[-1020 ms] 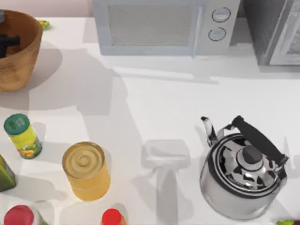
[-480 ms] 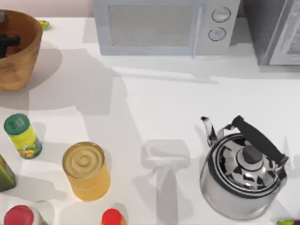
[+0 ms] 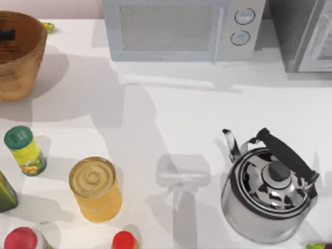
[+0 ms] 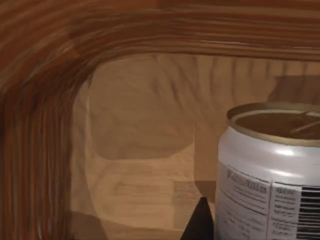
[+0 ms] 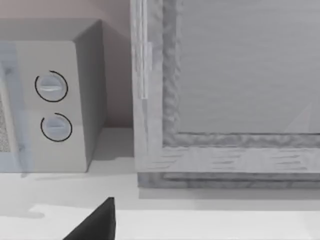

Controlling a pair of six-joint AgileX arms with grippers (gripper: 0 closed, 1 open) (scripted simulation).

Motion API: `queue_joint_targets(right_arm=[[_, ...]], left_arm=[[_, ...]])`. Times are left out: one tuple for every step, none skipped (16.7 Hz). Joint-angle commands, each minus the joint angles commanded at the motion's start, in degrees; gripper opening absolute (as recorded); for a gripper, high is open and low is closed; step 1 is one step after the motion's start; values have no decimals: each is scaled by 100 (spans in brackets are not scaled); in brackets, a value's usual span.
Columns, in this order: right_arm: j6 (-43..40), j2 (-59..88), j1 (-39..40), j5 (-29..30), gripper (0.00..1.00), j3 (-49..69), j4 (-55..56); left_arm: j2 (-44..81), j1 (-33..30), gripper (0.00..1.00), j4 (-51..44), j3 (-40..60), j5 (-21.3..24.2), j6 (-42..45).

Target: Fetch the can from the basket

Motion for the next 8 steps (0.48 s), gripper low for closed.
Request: queue_joint_targets(right_arm=[[0,0,0,0,100,0,0],[0,0,0,0,100,0,0],[0,0,0,0,100,0,0],[0,0,0,0,100,0,0],[0,0,0,0,100,0,0],[0,0,0,0,100,0,0],[0,0,0,0,100,0,0],[0,0,0,0,100,0,0]], left_arm=[[-324,13,0,172,-296,6,-86],[-710,19,0,369,-649,11,-174],[-1151,17,0,587,-1048,17,-263],[-1641,8,0,823,-1490,21,-351],[-2178,-7,0,1076,-1971,24,-436],[-2760,-30,0,1345,-2489,25,-518],[-3382,-59,0,1629,-3043,24,-596],[-4038,-94,0,1925,-3627,21,-668]])
